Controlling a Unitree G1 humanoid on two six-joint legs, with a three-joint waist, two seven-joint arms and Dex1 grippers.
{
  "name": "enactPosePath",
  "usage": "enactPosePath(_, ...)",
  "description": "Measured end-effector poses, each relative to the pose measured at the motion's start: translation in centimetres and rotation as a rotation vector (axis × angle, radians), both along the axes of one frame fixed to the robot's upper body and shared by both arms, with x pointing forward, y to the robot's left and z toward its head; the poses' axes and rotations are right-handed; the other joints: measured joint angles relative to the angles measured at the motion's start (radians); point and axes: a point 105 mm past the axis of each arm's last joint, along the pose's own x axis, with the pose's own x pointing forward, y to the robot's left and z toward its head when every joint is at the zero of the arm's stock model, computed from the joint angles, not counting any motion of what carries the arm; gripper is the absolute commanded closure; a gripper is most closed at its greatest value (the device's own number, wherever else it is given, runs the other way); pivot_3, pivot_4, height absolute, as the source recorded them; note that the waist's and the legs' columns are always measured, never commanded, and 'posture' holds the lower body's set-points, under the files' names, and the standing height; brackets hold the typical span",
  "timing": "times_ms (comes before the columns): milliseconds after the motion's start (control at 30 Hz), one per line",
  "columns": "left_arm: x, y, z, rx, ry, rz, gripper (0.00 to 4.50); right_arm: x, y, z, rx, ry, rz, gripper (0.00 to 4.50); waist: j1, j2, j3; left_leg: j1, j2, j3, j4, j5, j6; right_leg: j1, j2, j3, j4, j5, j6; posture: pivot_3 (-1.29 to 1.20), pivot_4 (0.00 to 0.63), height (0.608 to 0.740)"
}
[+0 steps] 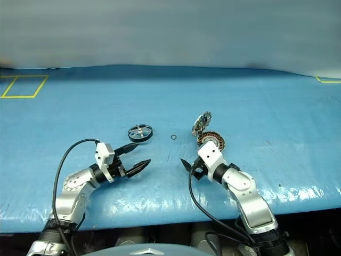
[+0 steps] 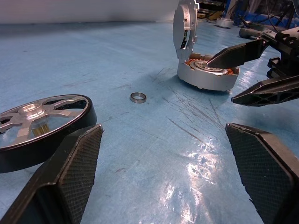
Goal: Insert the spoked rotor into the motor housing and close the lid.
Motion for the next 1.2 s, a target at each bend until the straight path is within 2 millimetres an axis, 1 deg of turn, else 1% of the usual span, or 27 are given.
enactPosePath(300,-0.09,-0.05,0.19,0.003,-0.009,-0.003,0.00,0.24,-0.36,0.25,0.021,0.007,-0.017,0.02,0.000,0.000,0.000,0.000,0.000,0.000,0.000,0.000,0.000,0.000,0.000,0.000,0.000,0.000,0.000,0.00,0.150,0.740)
enactPosePath(667,0.03,-0.05,0.27,0.006,-0.013,0.002,0.00,0.47,-0.67,0.51,-0.002,-0.005,-0.015,0.02,0.000,0.000,0.000,0.000,0.000,0.000,0.000,0.000,0.000,0.000,0.000,0.000,0.000,0.000,0.000,0.00,0.150,0.740)
enactPosePath(800,-0.01,-0.28,0.60,0.005,-0.022,-0.004,0.00,0.49,-0.95,0.53,-0.021,-0.006,-0.010,0.02,0.000,0.000,0.000,0.000,0.000,0.000,0.000,0.000,0.000,0.000,0.000,0.000,0.000,0.000,0.000,0.00,0.150,0.740)
enactPosePath(1200,0.00,-0.28,0.48,0.010,-0.016,-0.002,0.00,0.34,-0.78,0.53,-0.008,0.004,0.009,0.02,0.000,0.000,0.000,0.000,-0.001,0.000,0.000,0.000,0.000,0.000,0.000,0.000,0.000,0.001,0.000,0.00,0.150,0.740)
